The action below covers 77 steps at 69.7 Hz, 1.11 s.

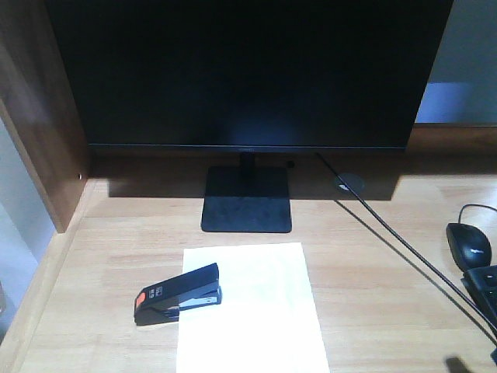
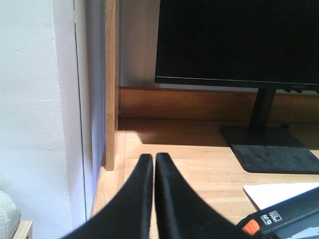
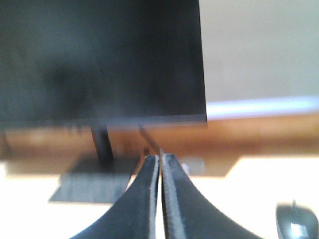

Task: Grab stapler and paper to desk for stapling

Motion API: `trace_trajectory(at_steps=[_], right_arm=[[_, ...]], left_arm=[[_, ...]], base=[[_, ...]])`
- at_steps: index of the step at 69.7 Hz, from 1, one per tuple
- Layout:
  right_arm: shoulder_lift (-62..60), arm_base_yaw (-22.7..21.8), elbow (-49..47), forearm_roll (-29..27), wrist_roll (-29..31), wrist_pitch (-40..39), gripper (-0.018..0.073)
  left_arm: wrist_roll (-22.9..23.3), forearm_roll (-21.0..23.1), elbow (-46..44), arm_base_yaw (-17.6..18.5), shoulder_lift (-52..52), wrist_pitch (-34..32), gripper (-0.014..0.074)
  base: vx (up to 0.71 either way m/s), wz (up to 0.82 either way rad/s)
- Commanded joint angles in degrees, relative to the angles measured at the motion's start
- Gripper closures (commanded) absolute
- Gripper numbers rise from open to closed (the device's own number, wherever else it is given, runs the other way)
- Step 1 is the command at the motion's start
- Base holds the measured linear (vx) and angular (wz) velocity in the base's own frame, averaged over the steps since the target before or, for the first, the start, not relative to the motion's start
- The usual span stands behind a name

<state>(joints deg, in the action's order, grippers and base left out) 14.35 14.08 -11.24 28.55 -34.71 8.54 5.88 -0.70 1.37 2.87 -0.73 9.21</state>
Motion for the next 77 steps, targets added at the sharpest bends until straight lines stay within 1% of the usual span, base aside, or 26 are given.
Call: trace_trajectory(at_steps=[1,7,12,14,22,28,36,46,53,62,68,77], right_arm=[[0.49,-0.3,-1.6,-12.32,14.77,-3.35,0.0565],[0.49,-0.3,-1.6,-19.02,22.58,-4.95,0.0565],[0.49,-0.3,-1.6,-22.02,26.16,-7.2,0.0565],[0.49,-0.3,-1.6,-22.74,26.62,-8.13,0.0565],[0.49,-0.49,-1.6,-22.54,27.8,-9.56,0.0565],[0.49,-1.97,-1.6,-23.27,28.59,-8.54,0.0565],[0.49,-6.41,-1.6,-24.85,29.28,-6.35,0.0565],[-0.52,-12.03,-1.6,-24.85,29.67,-3.33,0.0565],[-2.45,-14.77,-1.6,-25.05,32.6,-1.62,0.0565],[-5.03,-16.34,-1.3,-25.18,35.56,0.08,0.0565],[-6.78,-16.34,1.13,-25.33,35.79,-1.68,0.0565],[-9.67,-16.34,7.34,-26.8,35.66,-5.27,0.0565]], left_arm=[[0.09,0.29,0.63,-0.07,-0.85,-3.93,0.0603],[0.09,0.29,0.63,-0.07,-0.85,-3.93,0.0603],[0.09,0.29,0.63,-0.07,-0.85,-3.93,0.0603],[0.09,0.29,0.63,-0.07,-0.85,-3.93,0.0603],[0.09,0.29,0.63,-0.07,-0.85,-3.93,0.0603],[0.09,0.29,0.63,-0.07,-0.85,-3.93,0.0603],[0.09,0.29,0.63,-0.07,-0.85,-3.93,0.0603],[0.09,0.29,0.63,-0.07,-0.85,-3.93,0.0603],[0.09,0.29,0.63,-0.07,-0.85,-3.93,0.0603],[0.09,0.29,0.63,-0.07,-0.85,-3.93,0.0603],[0.09,0.29,0.63,-0.07,-0.85,-3.93,0.0603],[0.09,0.29,0.63,-0.07,-0.85,-3.93,0.0603]], base=[[0.0,0.0],[0.0,0.0],[0.0,0.0],[0.0,0.0],[0.0,0.0],[0.0,0.0],[0.0,0.0],[0.0,0.0],[0.0,0.0],[0.0,0.0],[0.0,0.0],[0.0,0.0]])
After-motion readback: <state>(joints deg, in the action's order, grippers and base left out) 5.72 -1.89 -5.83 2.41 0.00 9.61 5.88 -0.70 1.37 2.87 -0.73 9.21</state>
